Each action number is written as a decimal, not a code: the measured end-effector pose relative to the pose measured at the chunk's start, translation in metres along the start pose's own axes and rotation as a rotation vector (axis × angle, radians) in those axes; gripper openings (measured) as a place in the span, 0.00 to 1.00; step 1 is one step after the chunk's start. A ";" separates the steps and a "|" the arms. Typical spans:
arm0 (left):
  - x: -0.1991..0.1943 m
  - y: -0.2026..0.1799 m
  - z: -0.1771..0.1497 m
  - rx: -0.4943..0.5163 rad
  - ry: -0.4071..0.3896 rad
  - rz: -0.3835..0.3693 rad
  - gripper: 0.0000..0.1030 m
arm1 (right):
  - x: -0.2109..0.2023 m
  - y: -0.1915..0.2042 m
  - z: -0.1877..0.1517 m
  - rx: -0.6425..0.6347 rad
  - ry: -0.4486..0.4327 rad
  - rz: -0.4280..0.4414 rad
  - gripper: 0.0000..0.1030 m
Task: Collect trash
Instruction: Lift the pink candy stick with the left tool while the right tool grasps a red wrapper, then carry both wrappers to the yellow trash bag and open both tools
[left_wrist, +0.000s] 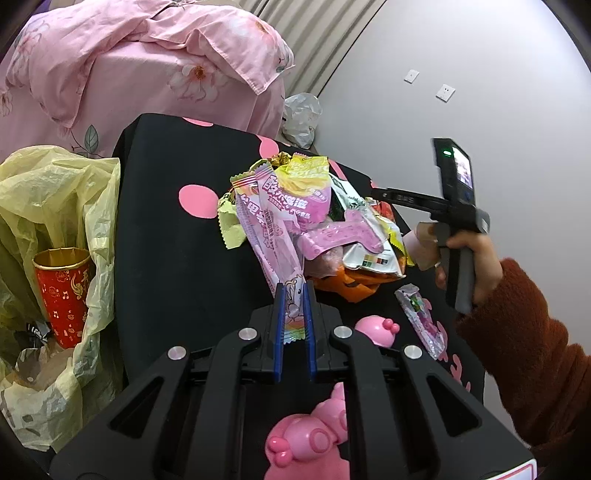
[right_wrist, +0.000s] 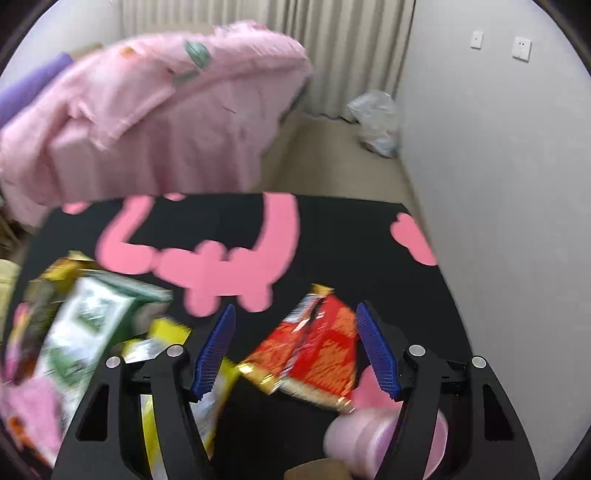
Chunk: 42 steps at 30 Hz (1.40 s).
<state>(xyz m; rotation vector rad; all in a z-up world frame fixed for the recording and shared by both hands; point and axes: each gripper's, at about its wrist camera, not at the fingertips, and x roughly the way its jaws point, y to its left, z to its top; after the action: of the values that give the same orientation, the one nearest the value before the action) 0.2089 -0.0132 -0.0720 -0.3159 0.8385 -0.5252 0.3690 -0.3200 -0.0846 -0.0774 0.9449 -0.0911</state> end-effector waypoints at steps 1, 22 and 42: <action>0.000 0.001 0.000 0.001 0.001 -0.001 0.08 | 0.007 -0.002 0.002 0.000 0.030 -0.009 0.60; -0.019 -0.019 0.004 0.026 -0.031 -0.028 0.08 | -0.116 0.000 -0.038 -0.147 -0.194 0.148 0.27; -0.136 -0.028 0.001 0.128 -0.196 0.222 0.08 | -0.247 0.085 -0.094 -0.172 -0.409 0.532 0.27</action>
<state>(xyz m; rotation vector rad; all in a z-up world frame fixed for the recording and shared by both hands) 0.1259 0.0398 0.0258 -0.1517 0.6369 -0.3327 0.1526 -0.2102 0.0508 -0.0008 0.5374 0.4828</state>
